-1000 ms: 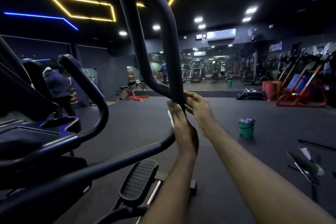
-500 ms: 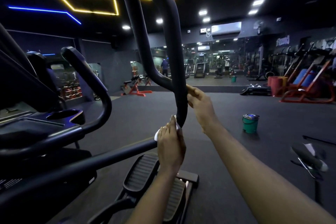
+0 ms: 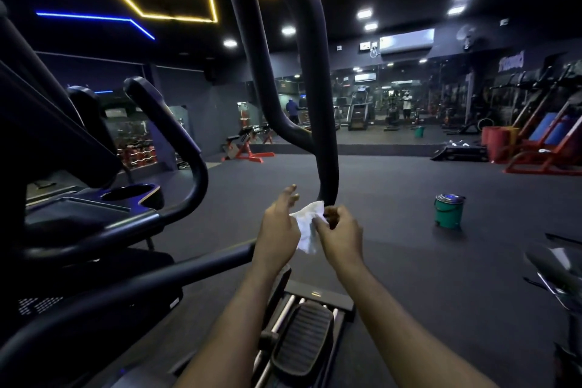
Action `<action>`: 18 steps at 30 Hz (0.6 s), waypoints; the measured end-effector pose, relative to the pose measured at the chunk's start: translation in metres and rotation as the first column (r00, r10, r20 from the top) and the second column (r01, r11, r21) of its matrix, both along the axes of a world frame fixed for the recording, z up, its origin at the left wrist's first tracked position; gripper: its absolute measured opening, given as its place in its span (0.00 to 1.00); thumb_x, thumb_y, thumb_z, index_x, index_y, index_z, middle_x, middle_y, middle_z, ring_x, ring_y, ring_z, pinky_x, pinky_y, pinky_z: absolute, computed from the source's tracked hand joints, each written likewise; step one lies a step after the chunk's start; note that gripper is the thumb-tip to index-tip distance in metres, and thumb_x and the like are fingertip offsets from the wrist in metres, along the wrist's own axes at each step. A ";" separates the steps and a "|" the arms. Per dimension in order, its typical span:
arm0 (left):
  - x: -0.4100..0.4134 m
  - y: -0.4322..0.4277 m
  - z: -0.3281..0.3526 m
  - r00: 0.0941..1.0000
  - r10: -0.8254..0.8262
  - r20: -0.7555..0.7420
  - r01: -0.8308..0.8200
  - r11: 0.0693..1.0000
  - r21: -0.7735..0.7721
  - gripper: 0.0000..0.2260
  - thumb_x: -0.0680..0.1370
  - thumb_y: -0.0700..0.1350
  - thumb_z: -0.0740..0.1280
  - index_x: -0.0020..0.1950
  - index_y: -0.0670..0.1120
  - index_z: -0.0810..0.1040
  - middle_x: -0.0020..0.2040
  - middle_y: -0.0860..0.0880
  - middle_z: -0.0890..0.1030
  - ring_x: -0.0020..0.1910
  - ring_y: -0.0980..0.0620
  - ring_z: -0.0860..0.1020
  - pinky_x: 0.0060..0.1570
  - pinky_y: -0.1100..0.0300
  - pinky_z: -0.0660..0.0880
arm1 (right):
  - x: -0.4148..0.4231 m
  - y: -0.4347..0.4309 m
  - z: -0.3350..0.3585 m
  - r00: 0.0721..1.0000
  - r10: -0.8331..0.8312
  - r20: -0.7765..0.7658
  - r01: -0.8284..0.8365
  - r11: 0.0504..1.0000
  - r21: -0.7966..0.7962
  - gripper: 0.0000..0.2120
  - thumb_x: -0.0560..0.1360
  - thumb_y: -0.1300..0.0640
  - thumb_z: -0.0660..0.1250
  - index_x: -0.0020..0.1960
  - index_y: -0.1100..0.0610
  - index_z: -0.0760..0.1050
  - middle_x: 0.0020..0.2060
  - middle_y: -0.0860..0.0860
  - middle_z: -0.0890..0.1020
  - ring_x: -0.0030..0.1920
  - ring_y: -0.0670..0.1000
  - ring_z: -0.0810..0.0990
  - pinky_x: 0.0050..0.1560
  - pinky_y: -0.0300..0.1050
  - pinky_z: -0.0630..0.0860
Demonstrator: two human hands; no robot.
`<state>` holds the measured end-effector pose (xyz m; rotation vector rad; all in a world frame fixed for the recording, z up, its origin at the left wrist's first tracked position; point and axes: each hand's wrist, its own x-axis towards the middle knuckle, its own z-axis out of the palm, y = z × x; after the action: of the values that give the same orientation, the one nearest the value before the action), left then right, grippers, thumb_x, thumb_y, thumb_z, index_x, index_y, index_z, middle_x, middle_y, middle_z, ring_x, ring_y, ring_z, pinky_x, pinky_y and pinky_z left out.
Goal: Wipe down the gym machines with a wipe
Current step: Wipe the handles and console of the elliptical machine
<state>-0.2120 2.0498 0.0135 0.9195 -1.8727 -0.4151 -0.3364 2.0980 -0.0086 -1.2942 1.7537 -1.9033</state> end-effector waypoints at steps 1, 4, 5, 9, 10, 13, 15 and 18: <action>0.004 -0.002 0.005 0.999 0.016 0.030 -0.018 0.999 0.038 0.25 0.79 0.35 0.62 0.76 0.49 0.69 0.67 0.47 0.78 0.66 0.49 0.77 0.62 0.59 0.73 | -0.001 -0.002 0.000 1.000 0.012 0.007 -0.012 1.000 0.003 0.03 0.77 0.57 0.72 0.47 0.52 0.78 0.38 0.43 0.82 0.40 0.43 0.81 0.37 0.29 0.74; 0.013 -0.008 0.019 0.984 -0.045 0.170 0.007 0.977 0.214 0.25 0.78 0.48 0.60 0.77 0.56 0.66 0.66 0.47 0.77 0.65 0.44 0.75 0.68 0.47 0.71 | -0.003 -0.003 -0.001 0.996 0.079 0.037 -0.078 0.997 -0.019 0.03 0.79 0.56 0.70 0.47 0.55 0.80 0.40 0.49 0.85 0.44 0.51 0.84 0.45 0.47 0.80; 0.016 -0.008 0.024 0.972 -0.071 0.222 0.015 0.969 0.247 0.26 0.76 0.52 0.59 0.75 0.57 0.66 0.63 0.47 0.78 0.63 0.43 0.76 0.67 0.44 0.72 | -0.004 -0.003 -0.001 0.994 0.100 0.051 -0.098 0.994 -0.040 0.05 0.79 0.55 0.70 0.46 0.55 0.80 0.40 0.51 0.85 0.44 0.52 0.84 0.45 0.49 0.80; 0.018 0.000 0.039 0.957 -0.122 0.261 0.069 0.976 0.204 0.13 0.79 0.45 0.64 0.63 0.48 0.79 0.55 0.47 0.82 0.54 0.48 0.80 0.56 0.52 0.78 | -0.006 -0.001 -0.002 0.992 0.101 0.071 -0.096 0.993 -0.076 0.14 0.81 0.51 0.68 0.41 0.58 0.79 0.36 0.53 0.84 0.37 0.50 0.81 0.40 0.52 0.78; 0.018 0.001 0.042 0.959 -0.121 0.255 0.076 0.981 0.177 0.10 0.79 0.43 0.65 0.59 0.46 0.81 0.52 0.48 0.83 0.52 0.49 0.81 0.53 0.54 0.79 | -0.007 0.000 -0.003 0.994 0.093 0.061 -0.089 0.994 -0.067 0.18 0.81 0.48 0.67 0.38 0.59 0.79 0.33 0.54 0.83 0.35 0.50 0.79 0.38 0.52 0.77; 0.020 0.001 0.046 0.956 -0.099 0.276 0.067 0.990 0.124 0.05 0.78 0.42 0.67 0.50 0.44 0.83 0.45 0.48 0.84 0.48 0.49 0.82 0.47 0.57 0.77 | -0.009 0.000 -0.006 0.995 0.068 0.071 -0.065 0.997 -0.045 0.22 0.80 0.42 0.65 0.38 0.59 0.79 0.32 0.56 0.82 0.33 0.52 0.79 0.38 0.56 0.79; 0.022 0.002 0.048 0.953 -0.093 0.288 0.062 0.991 0.115 0.05 0.78 0.43 0.68 0.49 0.44 0.83 0.44 0.47 0.84 0.47 0.49 0.81 0.45 0.57 0.76 | -0.011 0.003 -0.003 0.992 0.075 0.098 -0.068 0.995 -0.076 0.13 0.80 0.45 0.68 0.45 0.54 0.81 0.38 0.51 0.84 0.40 0.52 0.84 0.42 0.54 0.82; 0.025 0.005 0.051 0.954 -0.090 0.285 0.063 0.992 0.105 0.05 0.79 0.45 0.69 0.47 0.45 0.82 0.42 0.48 0.83 0.45 0.51 0.80 0.41 0.59 0.74 | -0.011 0.007 0.004 0.974 0.176 0.140 -0.159 0.979 -0.125 0.07 0.78 0.54 0.72 0.54 0.51 0.76 0.45 0.51 0.83 0.44 0.49 0.83 0.41 0.48 0.81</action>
<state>-0.1865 2.0548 0.0642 1.0172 -2.1772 -0.4379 -0.3478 2.1046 -0.0049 -1.2562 1.4351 -1.9716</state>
